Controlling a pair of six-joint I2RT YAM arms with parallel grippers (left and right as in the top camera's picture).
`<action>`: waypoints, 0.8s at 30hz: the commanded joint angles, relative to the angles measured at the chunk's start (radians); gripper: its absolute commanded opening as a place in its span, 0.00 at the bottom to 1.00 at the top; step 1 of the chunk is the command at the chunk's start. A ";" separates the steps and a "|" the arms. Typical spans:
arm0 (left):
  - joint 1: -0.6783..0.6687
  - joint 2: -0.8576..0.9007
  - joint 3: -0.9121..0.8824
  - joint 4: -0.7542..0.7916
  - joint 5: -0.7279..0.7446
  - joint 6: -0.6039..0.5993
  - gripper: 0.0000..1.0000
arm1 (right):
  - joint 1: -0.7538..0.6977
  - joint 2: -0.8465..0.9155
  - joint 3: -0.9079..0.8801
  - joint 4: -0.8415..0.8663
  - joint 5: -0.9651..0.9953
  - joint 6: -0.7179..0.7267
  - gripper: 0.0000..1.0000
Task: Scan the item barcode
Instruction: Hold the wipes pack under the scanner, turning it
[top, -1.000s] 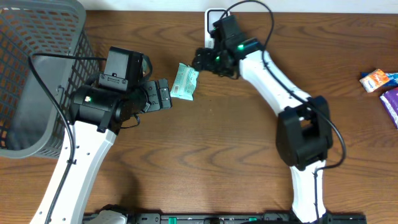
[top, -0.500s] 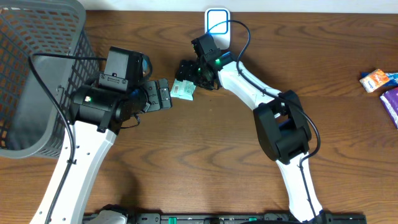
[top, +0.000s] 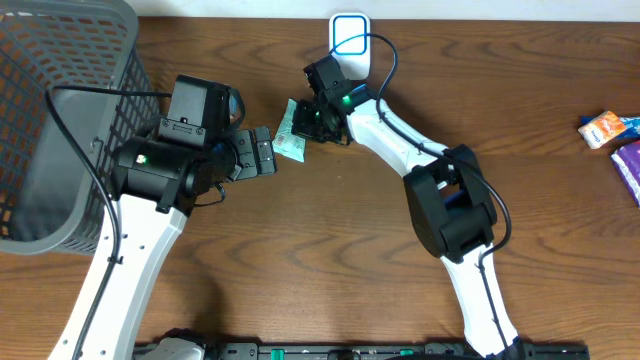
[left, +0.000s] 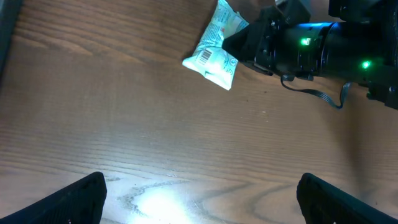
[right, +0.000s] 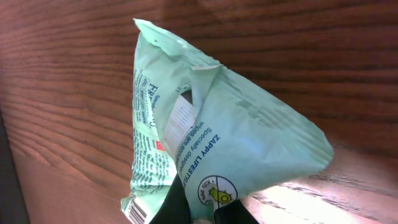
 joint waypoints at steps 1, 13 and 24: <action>0.005 0.006 0.003 -0.003 -0.013 0.017 0.98 | -0.042 0.007 -0.023 -0.076 0.142 -0.079 0.01; 0.005 0.006 0.003 -0.003 -0.013 0.017 0.98 | -0.072 -0.256 -0.023 -0.407 0.960 -0.316 0.01; 0.005 0.006 0.003 -0.003 -0.013 0.017 0.98 | -0.084 -0.167 -0.024 -0.489 1.294 -0.424 0.01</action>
